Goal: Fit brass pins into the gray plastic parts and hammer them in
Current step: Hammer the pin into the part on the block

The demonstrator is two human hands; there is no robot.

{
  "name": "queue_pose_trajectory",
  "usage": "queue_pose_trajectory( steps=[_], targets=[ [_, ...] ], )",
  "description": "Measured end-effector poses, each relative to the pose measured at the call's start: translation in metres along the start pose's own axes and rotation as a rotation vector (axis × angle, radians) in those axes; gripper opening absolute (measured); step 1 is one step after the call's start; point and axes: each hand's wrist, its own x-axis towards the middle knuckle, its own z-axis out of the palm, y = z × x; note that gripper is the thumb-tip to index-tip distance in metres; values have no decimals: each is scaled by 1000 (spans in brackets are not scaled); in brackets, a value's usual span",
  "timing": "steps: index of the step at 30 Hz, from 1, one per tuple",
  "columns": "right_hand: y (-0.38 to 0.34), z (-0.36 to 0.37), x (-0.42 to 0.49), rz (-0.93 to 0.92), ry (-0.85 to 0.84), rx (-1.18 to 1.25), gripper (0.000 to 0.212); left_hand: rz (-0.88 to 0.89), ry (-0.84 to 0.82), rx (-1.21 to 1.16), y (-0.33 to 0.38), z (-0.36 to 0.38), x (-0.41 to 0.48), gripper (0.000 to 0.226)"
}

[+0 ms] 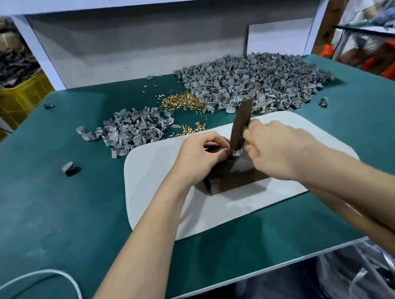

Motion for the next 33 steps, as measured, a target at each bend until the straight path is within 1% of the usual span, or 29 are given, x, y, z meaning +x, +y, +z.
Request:
queue_pose_trajectory(
  steps=[2, 5, 8, 10, 11, 14, 15, 18, 20, 21, 22, 25, 27, 30, 33],
  targets=[
    [0, 0, 1, -12, -61, -7, 15, 2, 4, 6, 0, 1, -1, 15],
    [2, 1, 0, 7, -20, 38, 16, -10, 7, -8, -1, 1, 0, 12],
    [4, 0, -1, -6, -102, 44, 22, -11, 8, -5, 0, 1, 0, 10],
    [5, -2, 0, -26, -61, 77, 32, -23, 5, -27, 0, 2, -1, 10],
    [6, -4, 1, -23, -39, 103, 33, -24, 6, -30, -1, 1, 0, 9],
    [7, -4, 4, 14, -139, 82, 29, -22, 7, -13, -1, 1, -1, 6],
    [8, -4, 5, 16, -143, 79, 32, -24, 4, -17, -1, 2, -1, 8],
    [8, -6, 10, -17, -65, 90, 36, -22, 3, -23, -1, 1, 0, 11],
    [5, -3, 9, 11, -108, 105, 36, -24, 6, -27, -1, 1, 0, 7],
    [6, -2, 10, 31, -117, 158, 36, -20, 2, -28, -1, 1, 0, 7],
    [8, -2, 11, 50, -99, 284, 38, -19, 4, -28, -1, 2, 0, 7],
    [25, -5, 18, 149, 30, 770, 40, -62, 12, -92, -3, 3, 0, 10],
    [33, 0, 17, 210, 11, 985, 42, -124, 3, -187, -2, 3, -1, 16],
    [42, 18, 9, 293, -114, 1206, 41, -164, -5, -234, -4, 4, -1, 20],
    [49, 30, 5, 314, -175, 1269, 44, -154, -12, -228, -5, 3, 0, 22]
  ],
)
